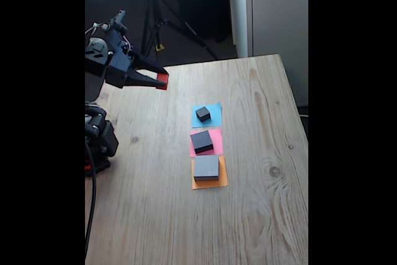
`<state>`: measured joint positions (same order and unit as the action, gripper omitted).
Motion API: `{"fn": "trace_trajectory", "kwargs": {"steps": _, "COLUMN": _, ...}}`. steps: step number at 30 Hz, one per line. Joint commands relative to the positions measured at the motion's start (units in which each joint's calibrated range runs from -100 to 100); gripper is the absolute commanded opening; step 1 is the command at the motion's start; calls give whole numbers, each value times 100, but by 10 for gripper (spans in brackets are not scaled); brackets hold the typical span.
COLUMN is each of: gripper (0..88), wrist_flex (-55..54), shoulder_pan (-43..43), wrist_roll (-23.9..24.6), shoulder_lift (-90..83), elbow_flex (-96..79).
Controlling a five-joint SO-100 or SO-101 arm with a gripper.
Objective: Tower of hanoi
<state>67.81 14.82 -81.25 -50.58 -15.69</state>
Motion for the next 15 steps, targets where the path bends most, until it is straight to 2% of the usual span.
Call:
{"fn": "trace_trajectory", "kwargs": {"steps": 1, "gripper": 8, "wrist_flex": -828, "shoulder_pan": 378, "wrist_roll": -554, "shoulder_lift": -340, "elbow_flex": -1077}}
{"fn": "trace_trajectory", "kwargs": {"steps": 4, "gripper": 6, "wrist_flex": -1622, "shoulder_pan": 553, "wrist_roll": -1106, "shoulder_lift": -476, "elbow_flex": -2286}}
{"fn": "trace_trajectory", "kwargs": {"steps": 9, "gripper": 5, "wrist_flex": -3847, "shoulder_pan": 879, "wrist_roll": -1875, "shoulder_lift": -423, "elbow_flex": -4395}}
{"fn": "trace_trajectory", "kwargs": {"steps": 12, "gripper": 5, "wrist_flex": -5118, "shoulder_pan": 1005, "wrist_roll": -1875, "shoulder_lift": -113, "elbow_flex": -5295}}
{"fn": "trace_trajectory", "kwargs": {"steps": 15, "gripper": 9, "wrist_flex": -5741, "shoulder_pan": 1063, "wrist_roll": -1875, "shoulder_lift": 349, "elbow_flex": -5549}}
